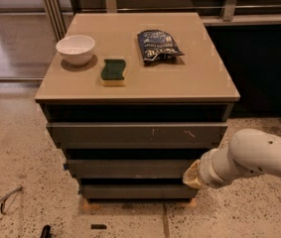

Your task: Open middle drawer

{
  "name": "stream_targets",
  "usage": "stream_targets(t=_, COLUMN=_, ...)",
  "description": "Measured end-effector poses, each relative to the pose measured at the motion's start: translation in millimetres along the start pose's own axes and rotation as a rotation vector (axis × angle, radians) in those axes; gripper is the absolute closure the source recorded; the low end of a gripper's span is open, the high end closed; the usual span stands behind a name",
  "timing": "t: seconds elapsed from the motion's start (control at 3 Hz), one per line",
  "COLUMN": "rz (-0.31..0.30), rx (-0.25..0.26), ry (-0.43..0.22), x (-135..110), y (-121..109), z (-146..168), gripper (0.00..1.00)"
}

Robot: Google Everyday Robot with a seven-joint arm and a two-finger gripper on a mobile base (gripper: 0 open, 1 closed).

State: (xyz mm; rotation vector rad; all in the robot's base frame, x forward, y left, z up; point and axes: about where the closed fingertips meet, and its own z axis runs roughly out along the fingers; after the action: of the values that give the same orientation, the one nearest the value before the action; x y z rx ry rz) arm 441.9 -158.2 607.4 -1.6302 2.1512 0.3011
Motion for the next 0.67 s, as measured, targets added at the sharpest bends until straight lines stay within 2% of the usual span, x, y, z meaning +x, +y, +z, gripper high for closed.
stream_targets(t=0.33, rz=0.038, rx=-0.034, ry=-0.042, x=12.1, y=1.4, z=49.4, gripper=0.89)
stream_targets(t=0.67, rz=0.040, rx=-0.042, ry=-0.040, x=12.9, y=3.8, z=50.0, gripper=0.72)
